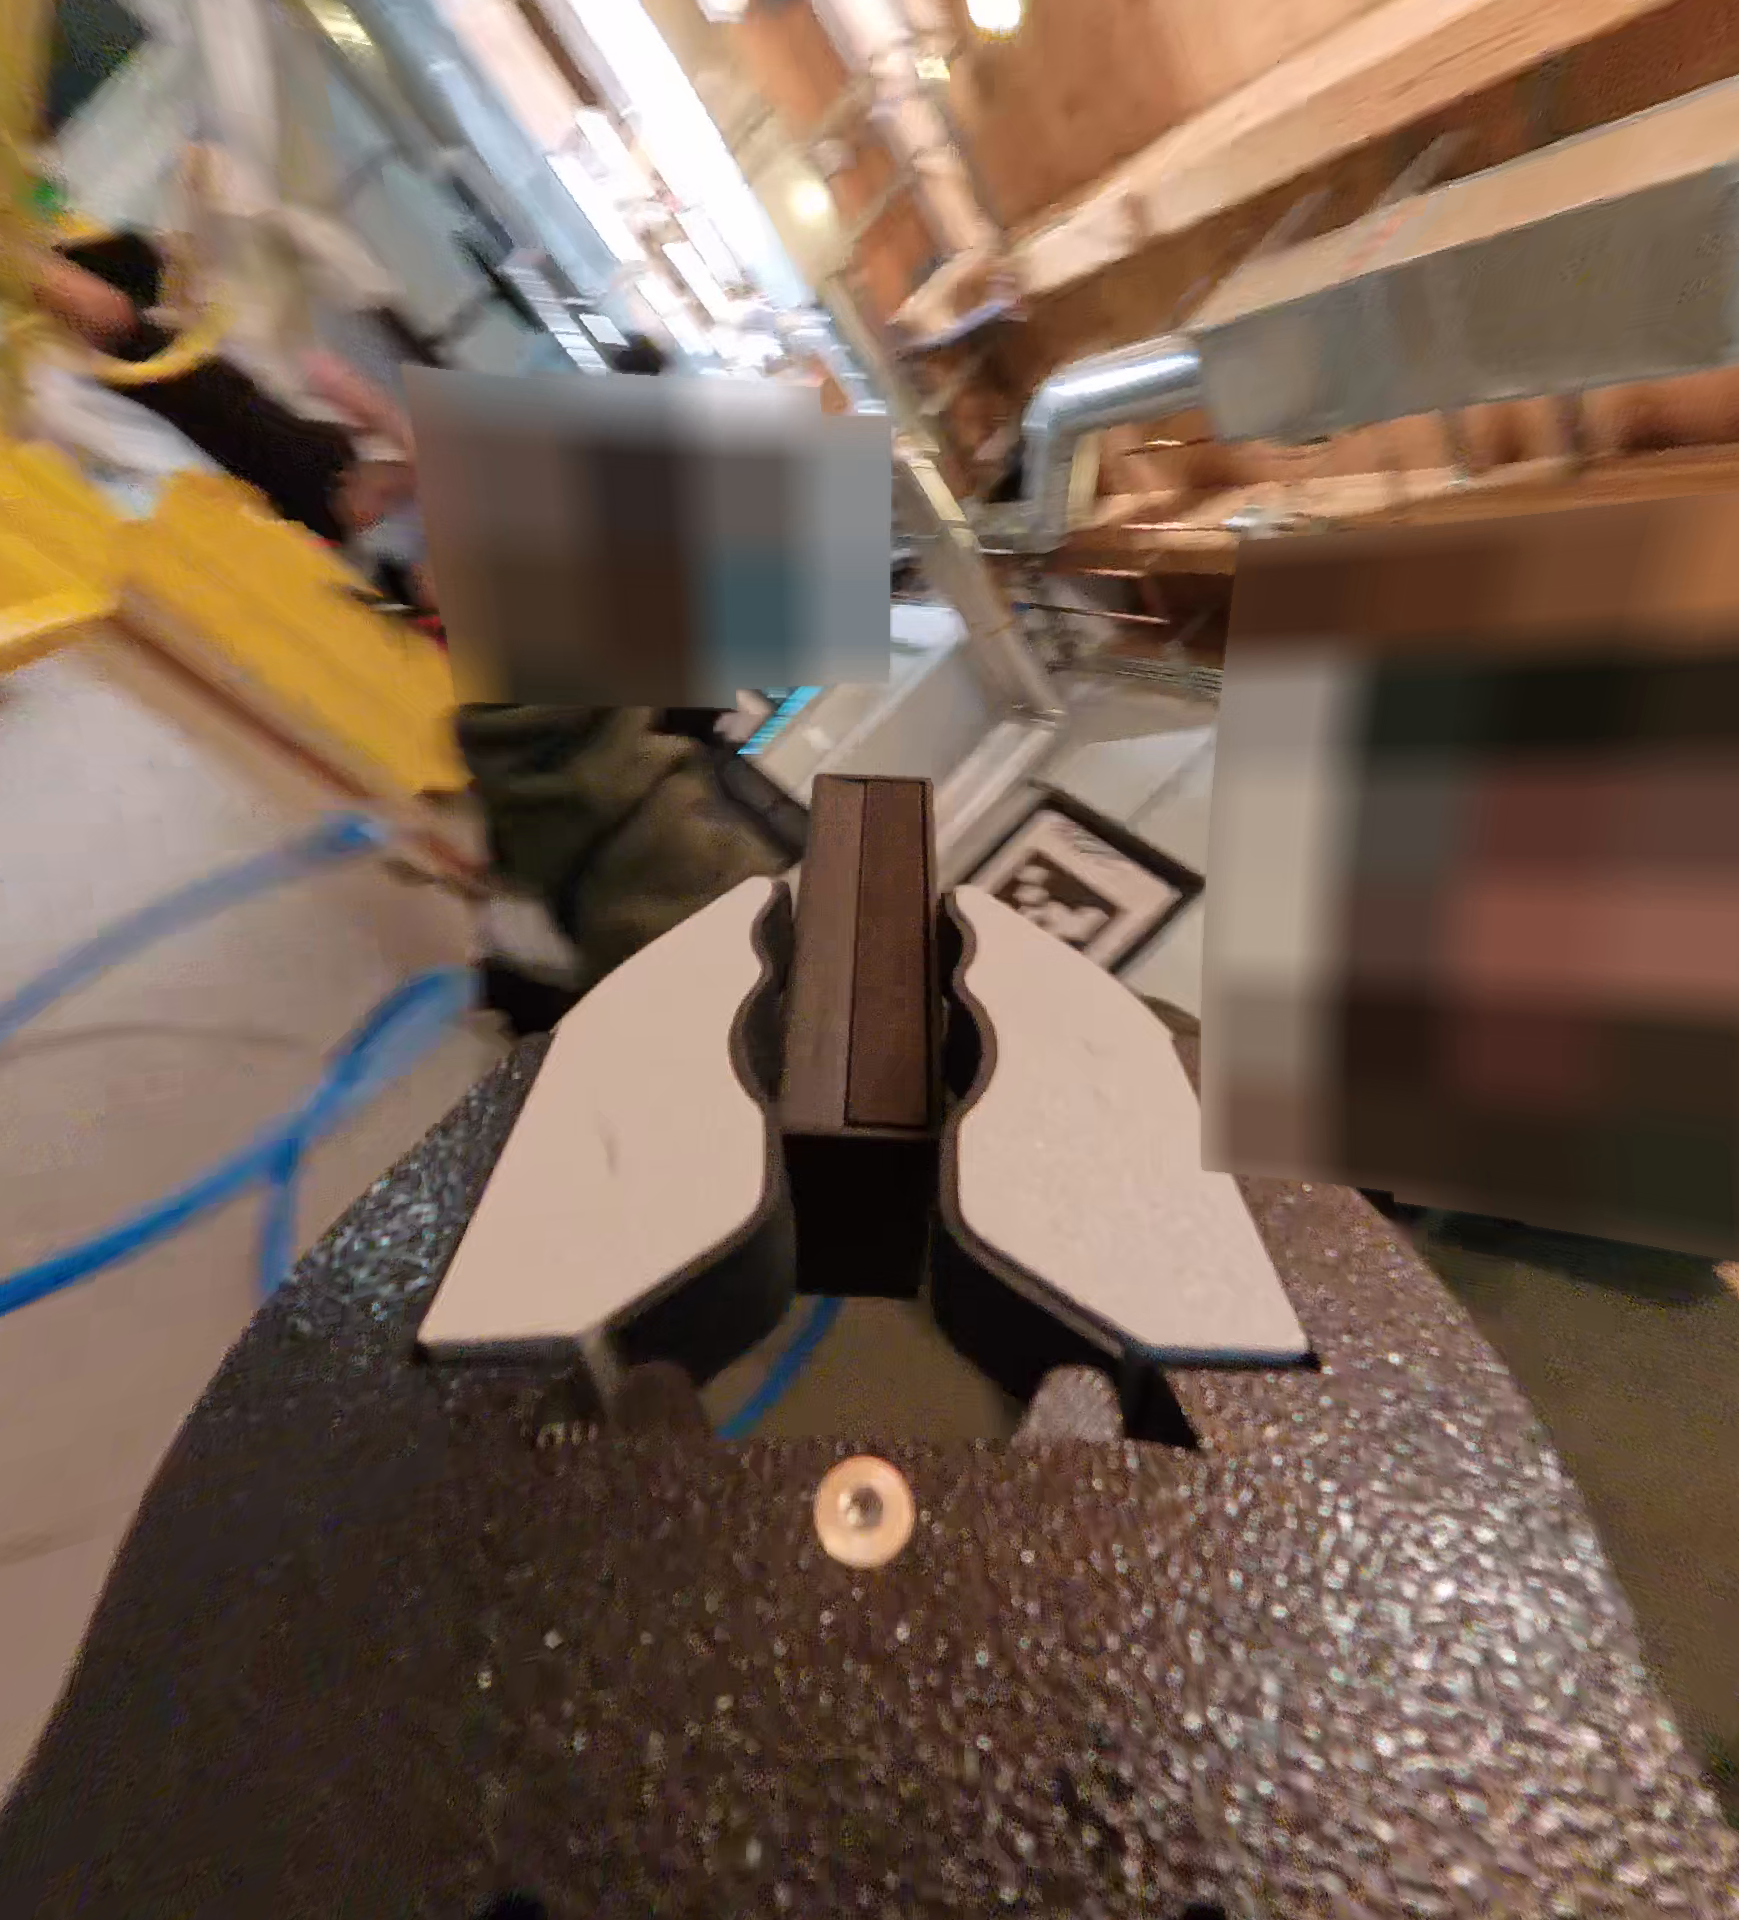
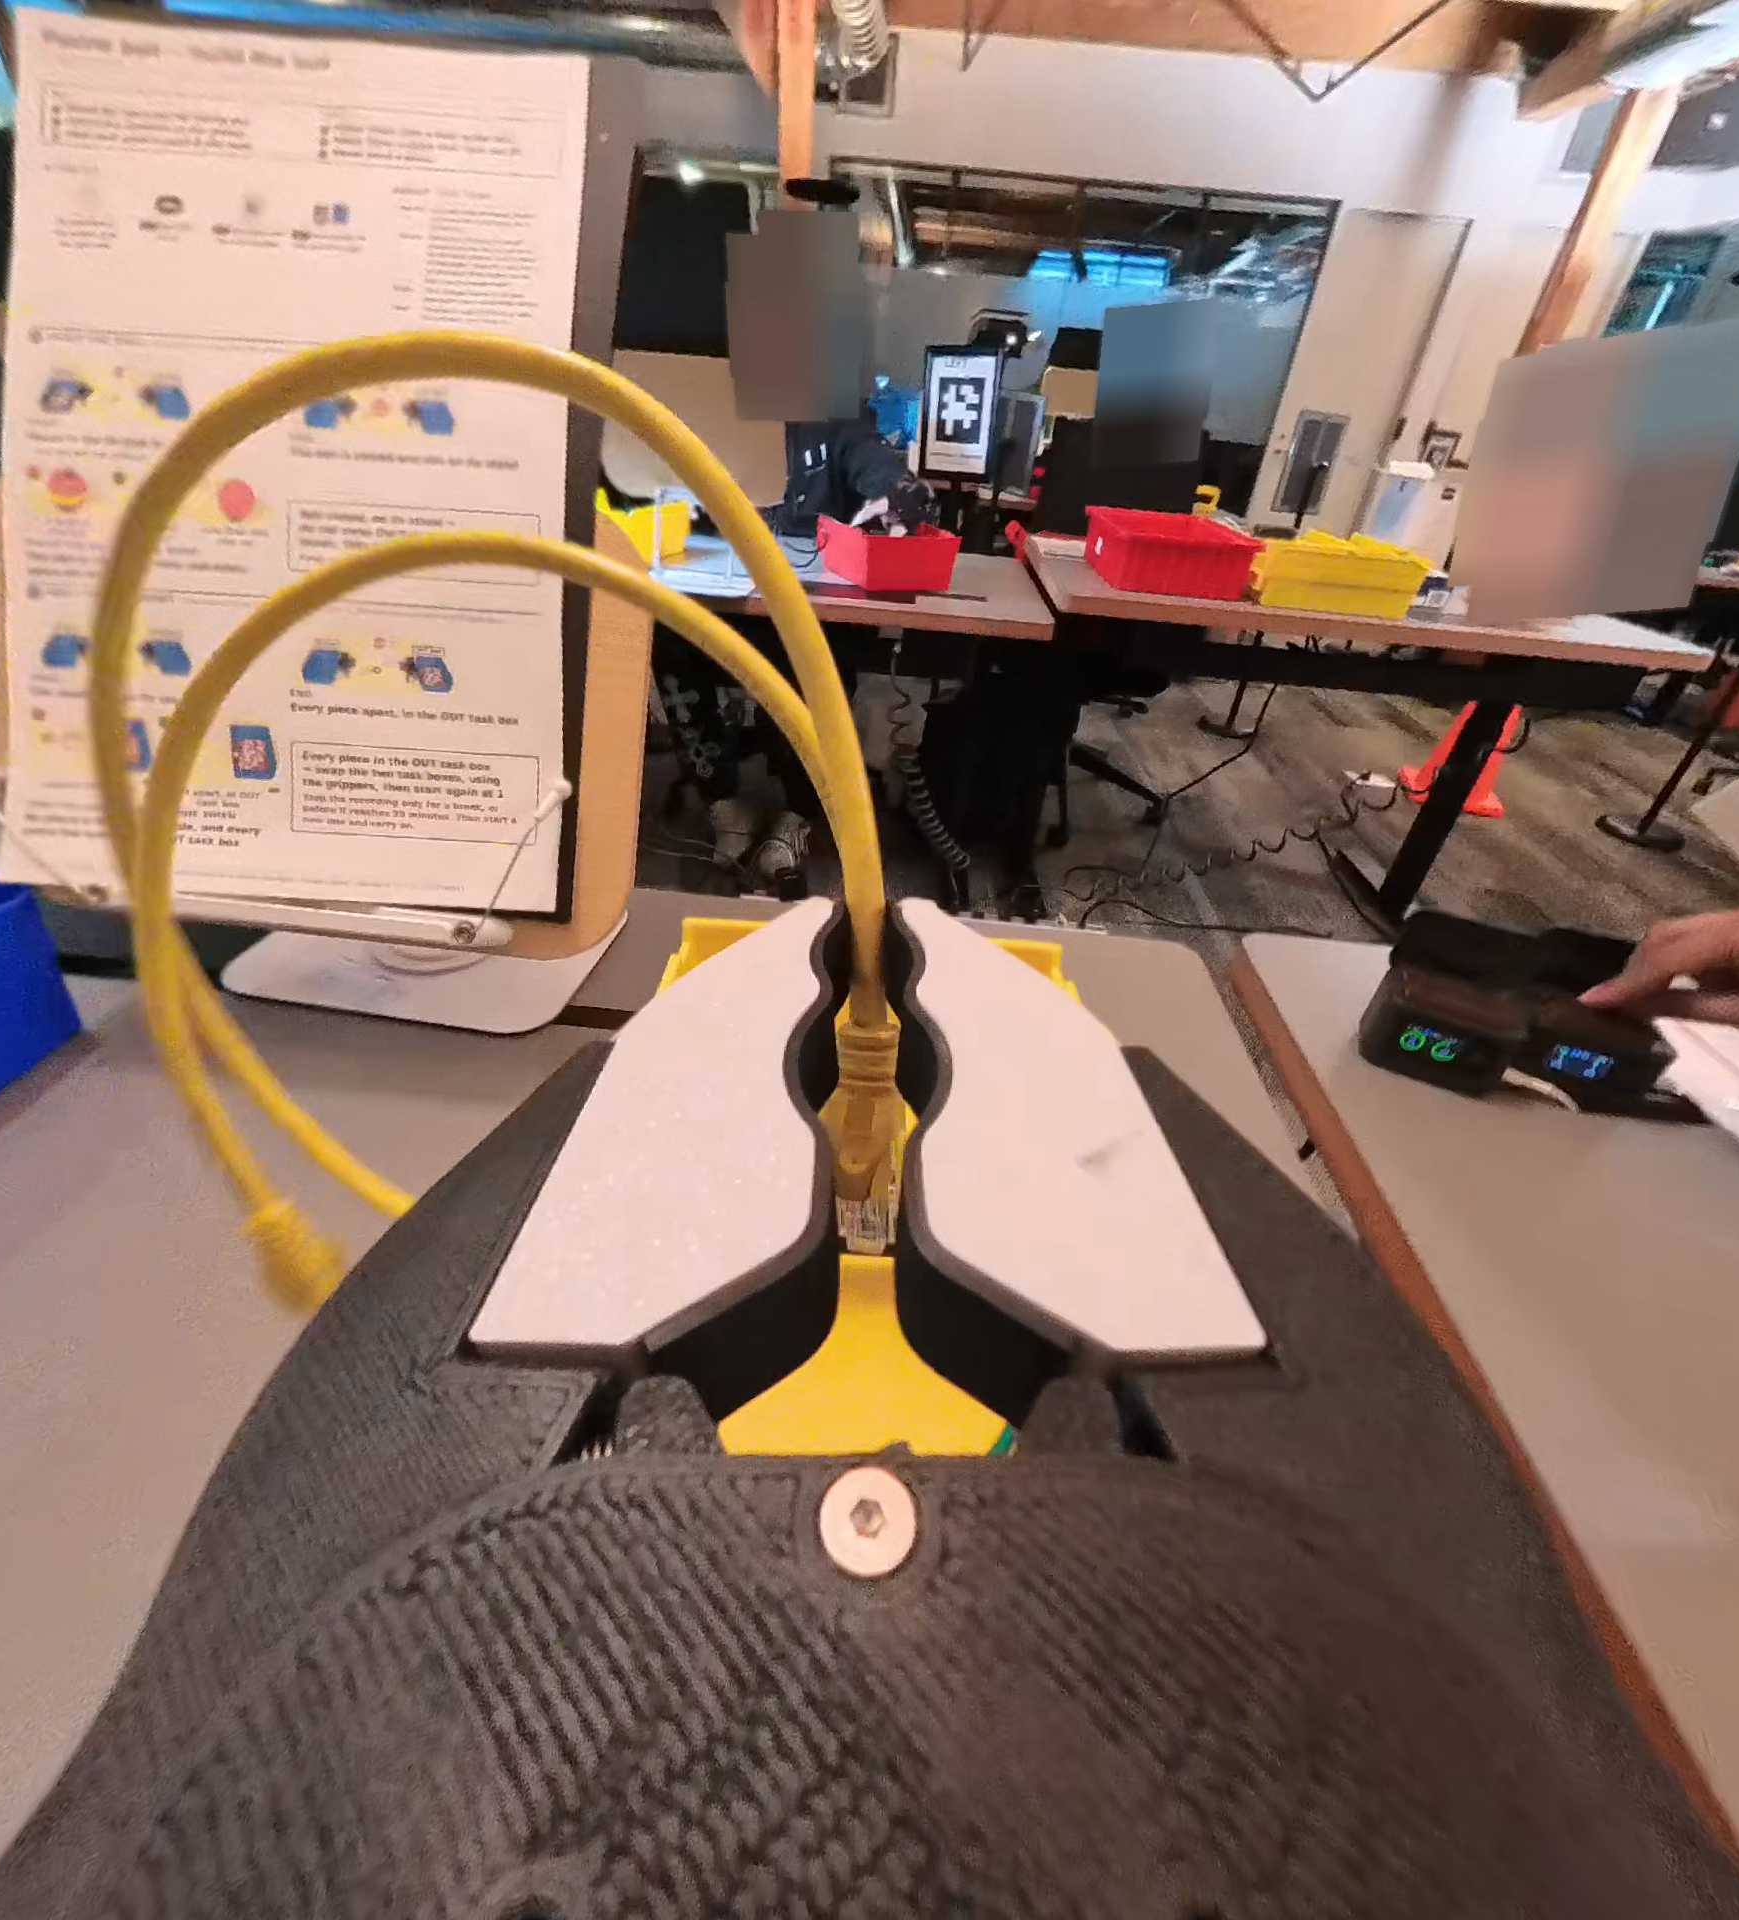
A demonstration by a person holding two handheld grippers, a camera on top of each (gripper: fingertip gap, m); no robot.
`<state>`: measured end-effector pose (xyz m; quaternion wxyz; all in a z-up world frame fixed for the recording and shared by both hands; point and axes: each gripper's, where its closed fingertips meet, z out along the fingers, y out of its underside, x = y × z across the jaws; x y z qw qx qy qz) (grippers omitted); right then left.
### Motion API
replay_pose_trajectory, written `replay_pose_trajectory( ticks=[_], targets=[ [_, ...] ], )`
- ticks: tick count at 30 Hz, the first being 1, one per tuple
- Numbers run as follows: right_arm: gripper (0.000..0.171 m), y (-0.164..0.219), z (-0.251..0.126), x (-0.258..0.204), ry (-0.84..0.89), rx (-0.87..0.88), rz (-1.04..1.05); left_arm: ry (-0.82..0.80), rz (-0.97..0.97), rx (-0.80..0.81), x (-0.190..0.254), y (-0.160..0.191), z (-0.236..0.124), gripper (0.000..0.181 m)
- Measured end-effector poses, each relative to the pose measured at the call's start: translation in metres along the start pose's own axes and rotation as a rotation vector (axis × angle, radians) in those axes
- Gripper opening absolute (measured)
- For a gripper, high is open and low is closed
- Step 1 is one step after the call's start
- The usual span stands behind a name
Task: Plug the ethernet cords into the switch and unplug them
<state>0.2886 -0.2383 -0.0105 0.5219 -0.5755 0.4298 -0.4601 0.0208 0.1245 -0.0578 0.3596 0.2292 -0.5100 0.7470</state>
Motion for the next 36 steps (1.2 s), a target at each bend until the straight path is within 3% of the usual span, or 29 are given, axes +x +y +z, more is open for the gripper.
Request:
replay_pose_trajectory(
  ticks=[1, 5, 12, 14, 17, 24, 32, 36],
  targets=[
    [0.006, -0.005, 0.0, 0.0, -0.012, -0.013, -0.027, -0.07, -0.009, 0.025, -0.013, -0.004, -0.008, 0.026],
    [0.006, -0.011, 0.002, -0.015, -0.06, -0.068, -0.17, -0.122, 0.056, 0.154, -0.024, -0.028, -0.016, 0.026],
    [0.006, -0.002, 0.011, -0.029, -0.091, -0.193, -0.367, -0.347, 0.328, 0.341, -0.022, -0.081, 0.018, 0.026],
    [0.006, 0.006, 0.014, -0.025, -0.099, -0.247, -0.393, -0.387, 0.305, 0.446, -0.023, -0.1, 0.017, 0.026],
    [0.006, 0.02, 0.016, -0.018, -0.122, -0.334, -0.463, -0.299, 0.116, 0.601, -0.032, -0.11, 0.007, 0.026],
    [0.006, 0.035, 0.023, 0.005, -0.09, -0.432, -0.727, -0.315, -0.126, 0.794, -0.096, -0.071, -0.016, 0.027],
    [0.006, 0.037, 0.04, 0.039, -0.071, -0.6, -1.028, -0.36, -0.145, 0.782, -0.117, -0.05, -0.027, 0.027],
    [0.006, -0.001, 0.045, 0.043, -0.079, -0.5, -0.903, -0.363, -0.129, 0.756, -0.115, -0.05, -0.031, 0.027]
  ],
)
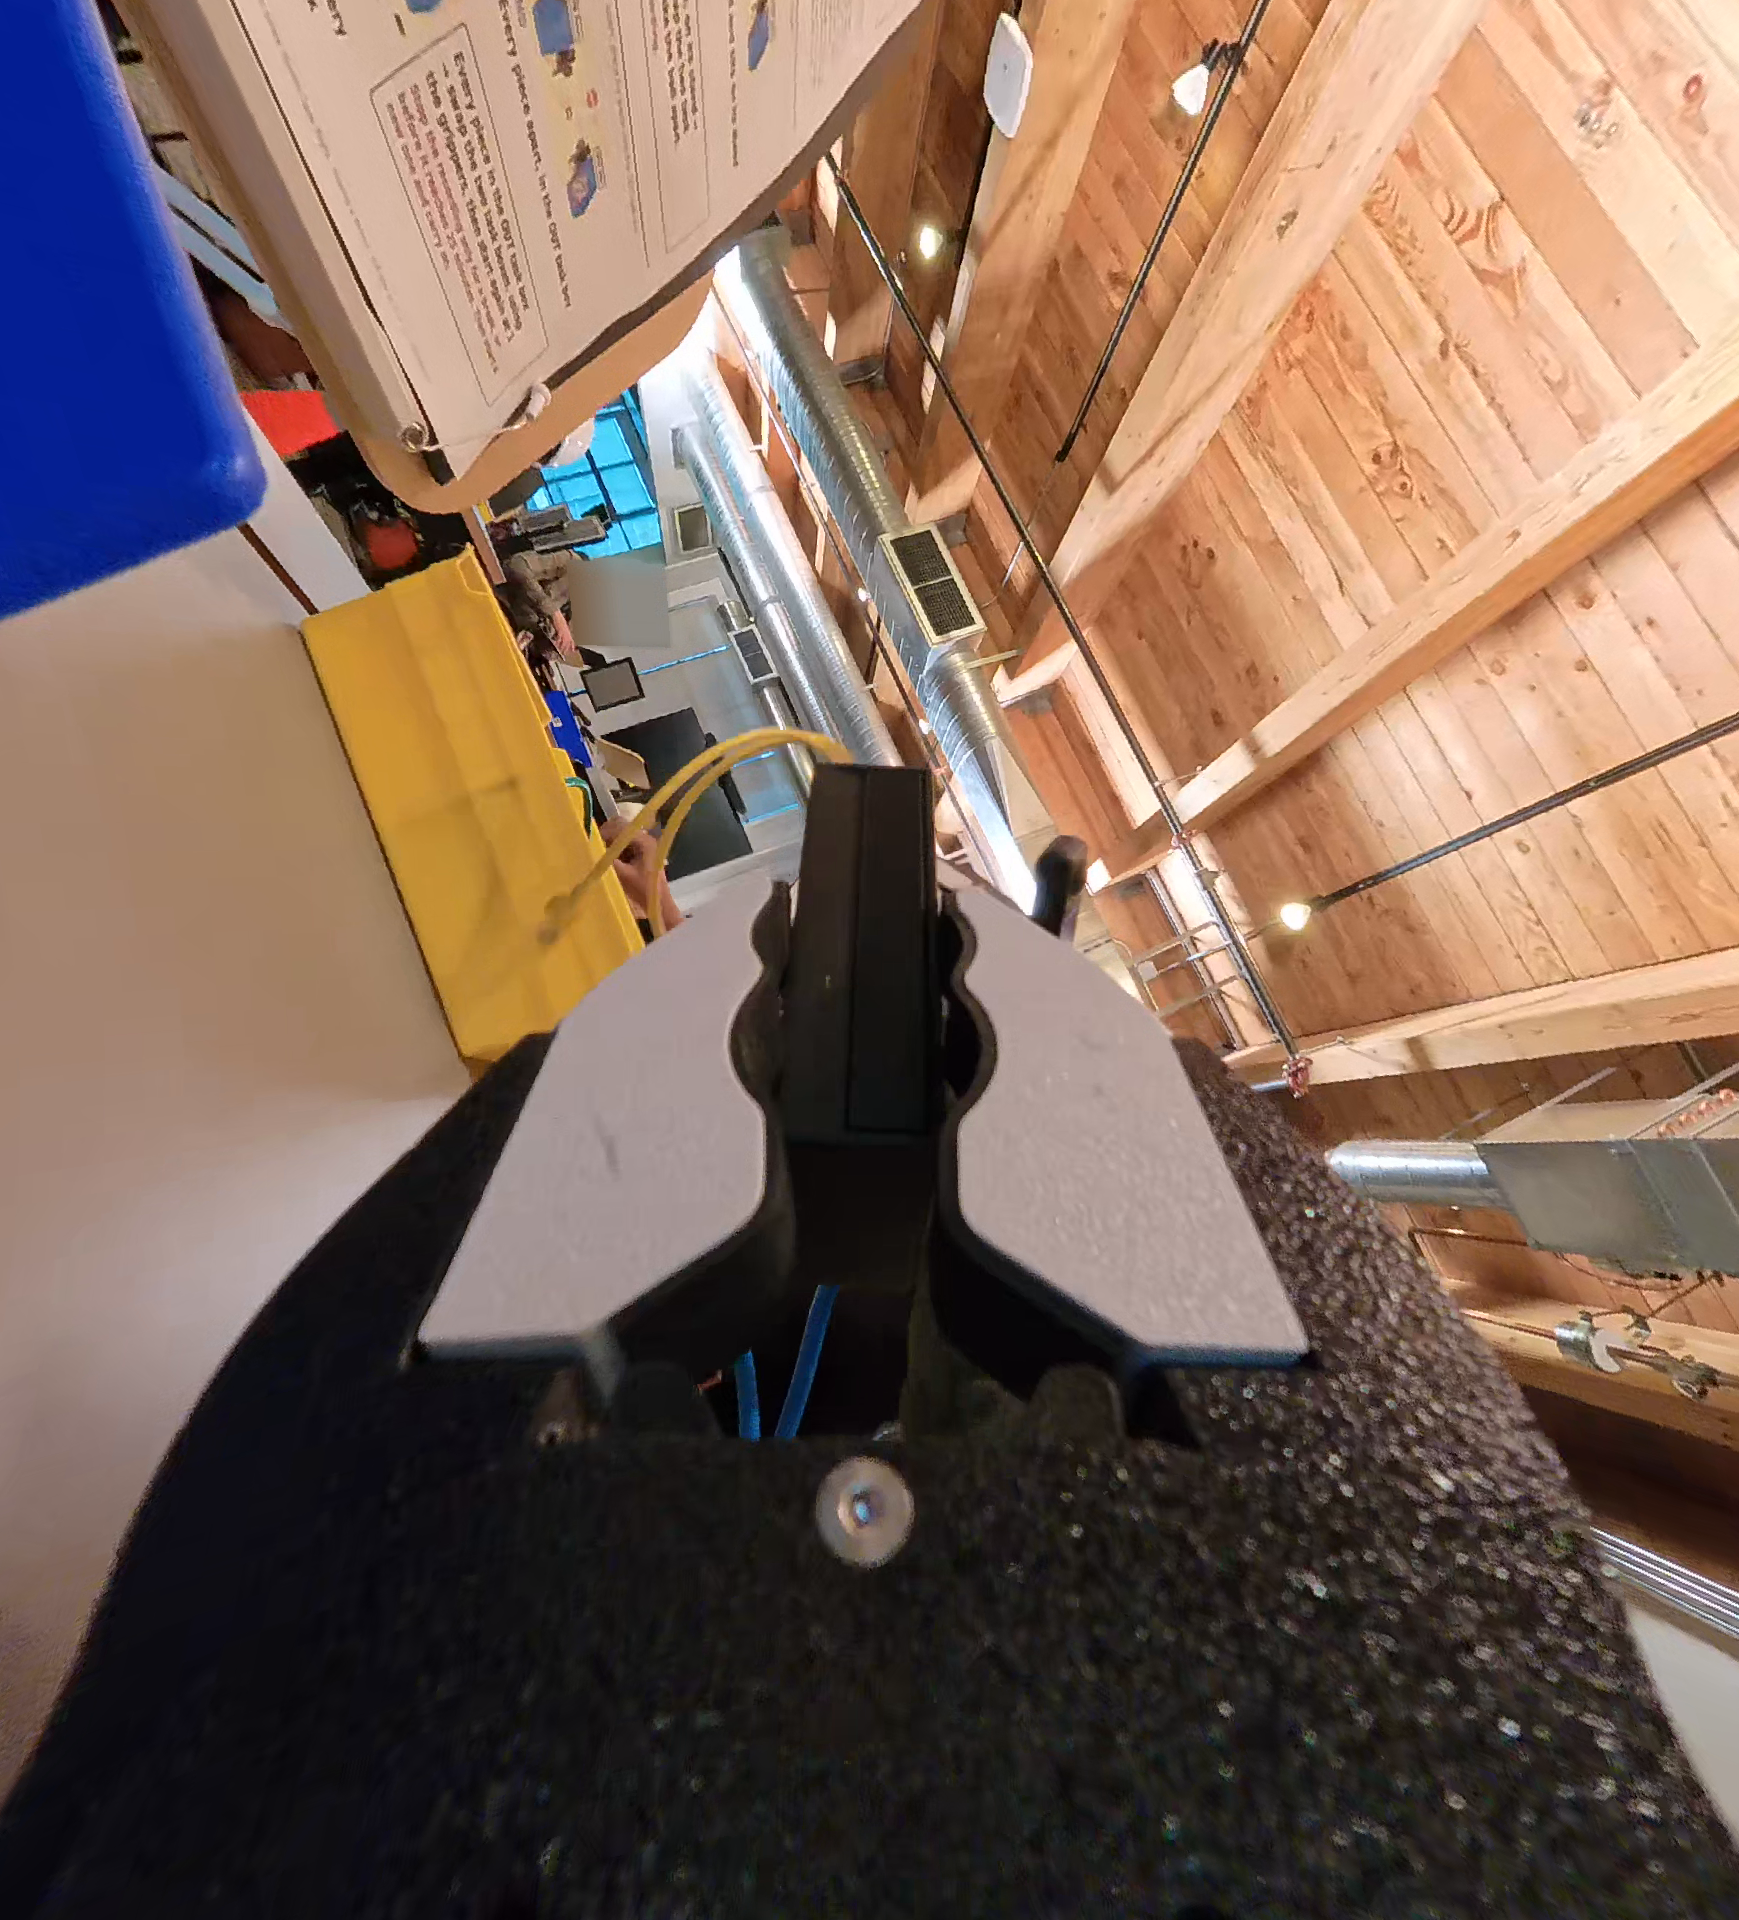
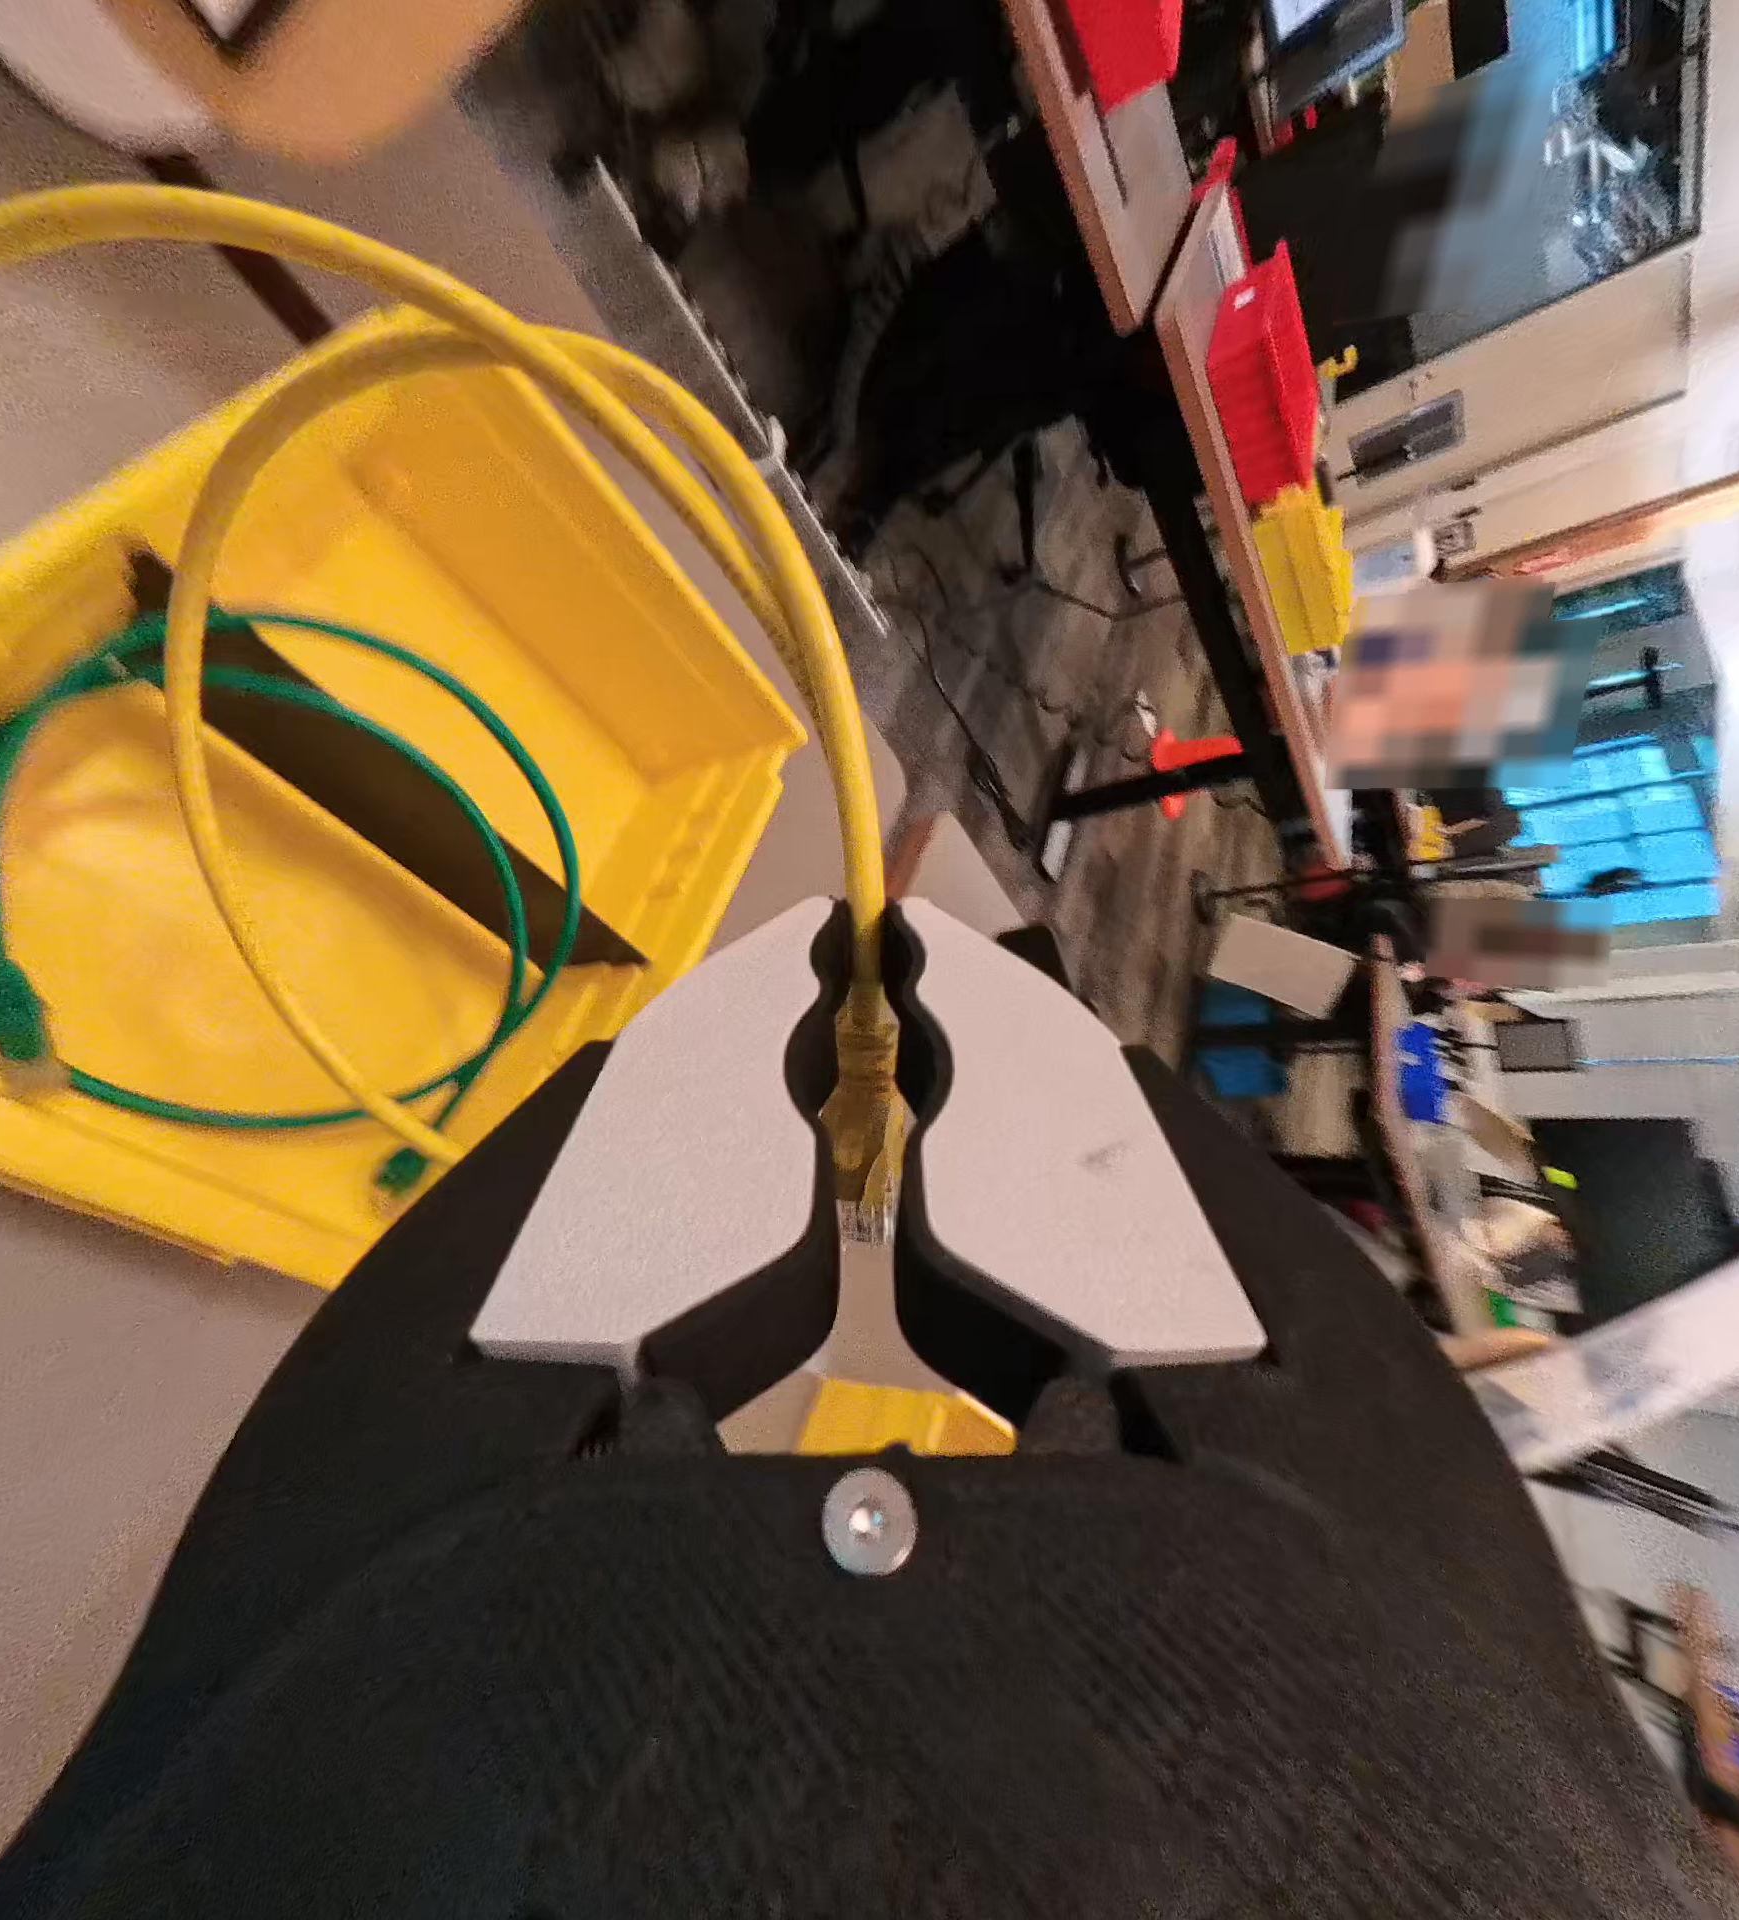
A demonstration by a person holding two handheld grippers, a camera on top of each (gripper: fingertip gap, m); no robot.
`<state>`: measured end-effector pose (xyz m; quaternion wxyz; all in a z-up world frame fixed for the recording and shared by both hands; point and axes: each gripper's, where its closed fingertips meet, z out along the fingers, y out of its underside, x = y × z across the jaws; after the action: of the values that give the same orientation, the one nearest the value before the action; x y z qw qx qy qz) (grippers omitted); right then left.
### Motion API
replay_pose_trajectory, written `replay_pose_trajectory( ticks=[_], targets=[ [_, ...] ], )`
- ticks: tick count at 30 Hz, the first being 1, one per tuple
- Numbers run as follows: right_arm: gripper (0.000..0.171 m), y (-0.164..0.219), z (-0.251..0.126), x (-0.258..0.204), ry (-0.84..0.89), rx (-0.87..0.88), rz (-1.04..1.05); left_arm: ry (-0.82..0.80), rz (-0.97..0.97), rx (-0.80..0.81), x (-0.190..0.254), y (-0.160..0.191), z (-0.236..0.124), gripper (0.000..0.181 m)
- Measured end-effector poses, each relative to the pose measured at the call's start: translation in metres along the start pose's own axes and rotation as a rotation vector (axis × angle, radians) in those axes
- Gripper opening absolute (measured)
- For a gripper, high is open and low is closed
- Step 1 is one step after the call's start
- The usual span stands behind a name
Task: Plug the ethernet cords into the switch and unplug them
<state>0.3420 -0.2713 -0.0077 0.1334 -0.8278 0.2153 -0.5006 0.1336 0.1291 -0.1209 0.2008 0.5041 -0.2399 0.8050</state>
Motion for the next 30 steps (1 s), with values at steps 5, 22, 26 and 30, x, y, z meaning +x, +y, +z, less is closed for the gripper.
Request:
replay_pose_trajectory(
  ticks=[5, 22, 26, 30],
  targets=[
    [0.006, -0.035, -0.034, 0.032, -0.062, 0.256, 0.219, -0.016, -0.013, 0.002, -0.009, -0.006, -0.004, 0.027],
    [0.011, 0.038, 0.074, -0.112, -0.272, -0.083, 0.041, -0.055, -0.02, -0.026, -0.023, 0.006, 0.0, 0.027],
    [0.042, 0.054, 0.068, -0.144, -0.361, -0.157, 0.132, -0.065, -0.029, -0.022, -0.027, 0.007, -0.001, 0.026],
    [0.084, 0.061, 0.044, -0.155, -0.349, -0.145, 0.239, -0.074, -0.026, -0.013, -0.03, 0.005, -0.003, 0.027]
  ],
)
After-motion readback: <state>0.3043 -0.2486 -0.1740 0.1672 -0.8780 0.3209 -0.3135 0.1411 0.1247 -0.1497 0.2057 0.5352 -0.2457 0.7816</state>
